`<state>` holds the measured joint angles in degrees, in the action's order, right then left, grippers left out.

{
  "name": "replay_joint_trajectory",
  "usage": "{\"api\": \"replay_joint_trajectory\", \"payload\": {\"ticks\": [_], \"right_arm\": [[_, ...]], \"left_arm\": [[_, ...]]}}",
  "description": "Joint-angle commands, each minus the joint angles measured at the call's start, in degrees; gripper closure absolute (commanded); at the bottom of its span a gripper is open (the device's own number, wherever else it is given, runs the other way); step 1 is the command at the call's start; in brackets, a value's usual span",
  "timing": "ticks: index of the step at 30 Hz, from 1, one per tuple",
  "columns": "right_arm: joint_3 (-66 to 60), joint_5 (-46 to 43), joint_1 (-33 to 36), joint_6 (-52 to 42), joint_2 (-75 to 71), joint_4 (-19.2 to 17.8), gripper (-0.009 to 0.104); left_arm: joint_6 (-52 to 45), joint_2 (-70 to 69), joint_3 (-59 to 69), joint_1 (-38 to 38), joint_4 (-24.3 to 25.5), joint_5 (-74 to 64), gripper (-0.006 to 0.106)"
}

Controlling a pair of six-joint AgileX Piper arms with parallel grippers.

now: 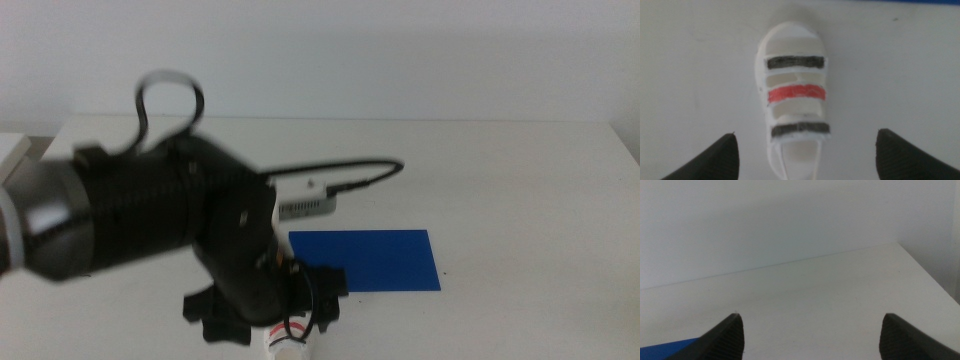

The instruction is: Use one arm to grab the shoe from the table and place it on the mat.

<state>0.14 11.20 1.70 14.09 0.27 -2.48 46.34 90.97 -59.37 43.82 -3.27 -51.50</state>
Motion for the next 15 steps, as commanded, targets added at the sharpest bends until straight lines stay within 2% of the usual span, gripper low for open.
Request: {"api": "replay_joint_trajectory", "payload": {"ticks": [1, 8, 11, 13, 15], "right_arm": [[-0.1, -0.6, 0.0, -0.7, -0.3, -0.3, 0.016], [-0.1, -0.6, 0.0, -0.7, -0.3, -0.3, 0.016], [-0.1, -0.6, 0.0, -0.7, -0.3, -0.3, 0.016], [-0.1, -0.6, 0.0, -0.7, -0.3, -0.3, 0.016], [-0.1, -0.6, 0.0, -0.7, -0.3, -0.3, 0.016]], "left_arm": [[0.3, 0.1, 3.6, 0.2, -1.3, 7.6, 0.007], [3.2, 5.4, 5.5, 0.1, -0.2, 11.4, 0.008], [3.3, 8.2, 5.5, 0.1, -1.0, 11.5, 0.012], [3.3, 9.3, 5.5, 0.1, -1.8, 11.9, 0.019], [3.3, 9.2, 5.4, 0.1, -1.9, 11.6, 0.032]]}}
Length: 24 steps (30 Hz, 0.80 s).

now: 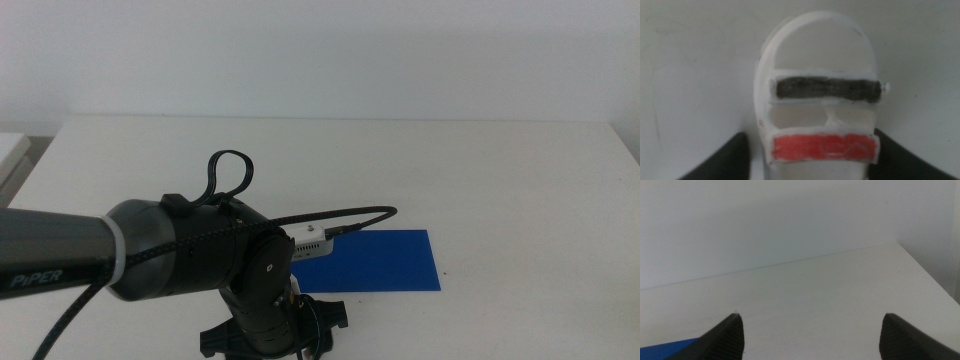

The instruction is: Use one arm to grab the shoe from the table and place it on the mat.

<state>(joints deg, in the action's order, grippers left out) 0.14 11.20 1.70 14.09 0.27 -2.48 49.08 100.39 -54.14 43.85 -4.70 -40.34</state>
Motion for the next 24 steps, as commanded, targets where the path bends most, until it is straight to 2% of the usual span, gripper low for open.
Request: {"api": "replay_joint_trajectory", "payload": {"ticks": [1, 5, 9, 13, 24], "right_arm": [[-0.1, -0.6, 0.0, -0.7, -0.3, -0.3, 0.016], [-0.1, -0.6, 0.0, -0.7, -0.3, -0.3, 0.016], [-0.1, -0.6, 0.0, -0.7, -0.3, -0.3, 0.016], [-0.1, -0.6, 0.0, -0.7, -0.3, -0.3, 0.016], [-0.1, -0.6, 0.0, -0.7, -0.3, -0.3, 0.016]], "left_arm": [[0.5, -0.5, -0.4, 0.1, -0.5, -0.4, 0.041], [0.5, -2.4, -5.0, 0.1, 1.3, -8.3, 0.074], [0.9, -1.3, -15.2, 0.1, 7.7, -18.9, 0.102], [-0.7, 5.2, -28.5, -0.1, 9.7, -25.3, 0.102], [-0.6, 23.8, -58.7, -0.5, 8.7, -29.6, 0.102]]}}
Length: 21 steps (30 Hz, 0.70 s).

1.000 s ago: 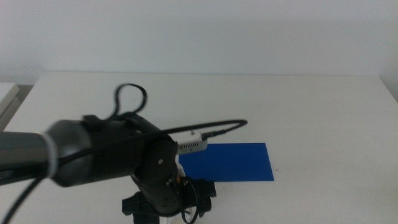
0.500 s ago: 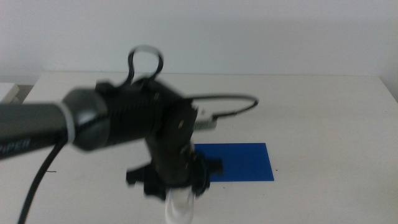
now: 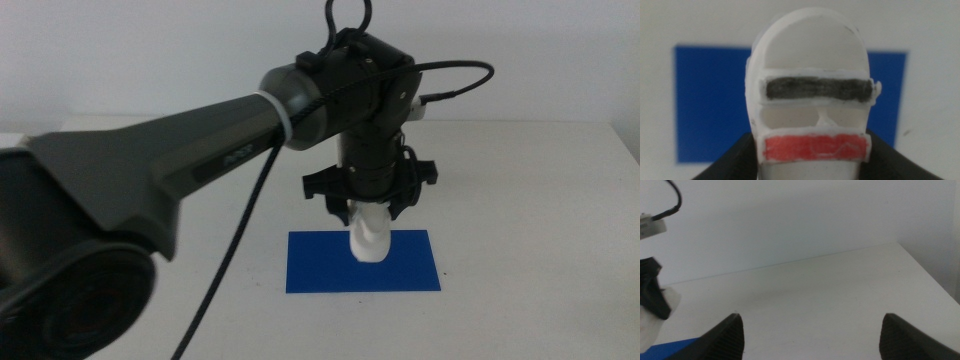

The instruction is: Use one arm to grab the shoe from the table and place it on the mat.

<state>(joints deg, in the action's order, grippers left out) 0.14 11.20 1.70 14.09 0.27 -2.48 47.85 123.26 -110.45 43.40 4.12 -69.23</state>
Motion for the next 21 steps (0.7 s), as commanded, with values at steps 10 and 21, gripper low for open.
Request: {"api": "replay_joint_trajectory", "payload": {"ticks": [10, 21], "right_arm": [[-0.1, -0.6, 0.0, -0.7, -0.3, -0.3, 0.016], [-0.1, -0.6, 0.0, -0.7, -0.3, -0.3, 0.016]], "left_arm": [[0.0, 1.6, -3.7, 0.0, 2.8, 2.8, 0.102], [-0.3, 1.6, -3.5, 0.0, 1.9, 5.1, 0.102]]}}
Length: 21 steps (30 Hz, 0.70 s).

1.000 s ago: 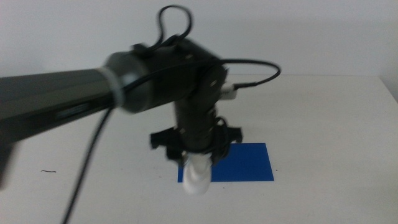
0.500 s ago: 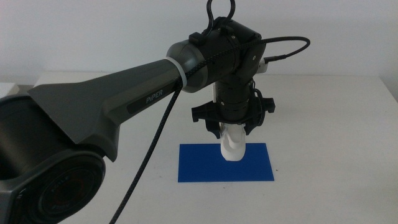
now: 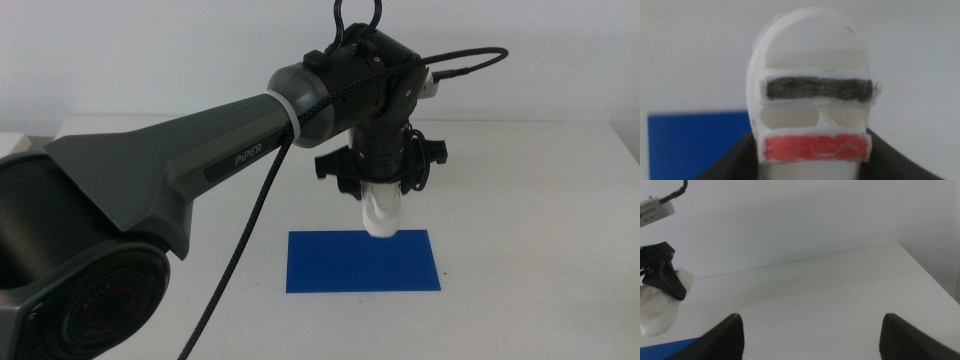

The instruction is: Use one arm to grab the shoe from the table and place it on the mat.

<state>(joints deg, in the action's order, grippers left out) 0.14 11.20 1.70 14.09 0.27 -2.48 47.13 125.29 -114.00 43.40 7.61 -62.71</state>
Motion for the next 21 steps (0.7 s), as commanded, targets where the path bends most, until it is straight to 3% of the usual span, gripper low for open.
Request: {"api": "replay_joint_trajectory", "payload": {"ticks": [1, 10, 13, 21], "right_arm": [[-0.1, -0.6, 0.0, -0.7, -0.3, -0.3, 0.016], [-0.1, -0.6, 0.0, -0.7, -0.3, -0.3, 0.016], [-0.1, -0.6, 0.0, -0.7, -0.3, -0.3, 0.016], [-0.1, -0.6, 0.0, -0.7, -0.3, -0.3, 0.016]], "left_arm": [[3.5, -0.3, 0.3, 0.0, -2.0, -1.9, 0.102], [72.3, 2.0, 0.3, 0.0, -5.9, -7.1, 0.102], [74.8, 3.0, 0.3, 0.0, -3.1, -7.3, 0.102], [74.8, 4.8, 0.2, -0.2, -8.5, -7.3, 0.102]]}}
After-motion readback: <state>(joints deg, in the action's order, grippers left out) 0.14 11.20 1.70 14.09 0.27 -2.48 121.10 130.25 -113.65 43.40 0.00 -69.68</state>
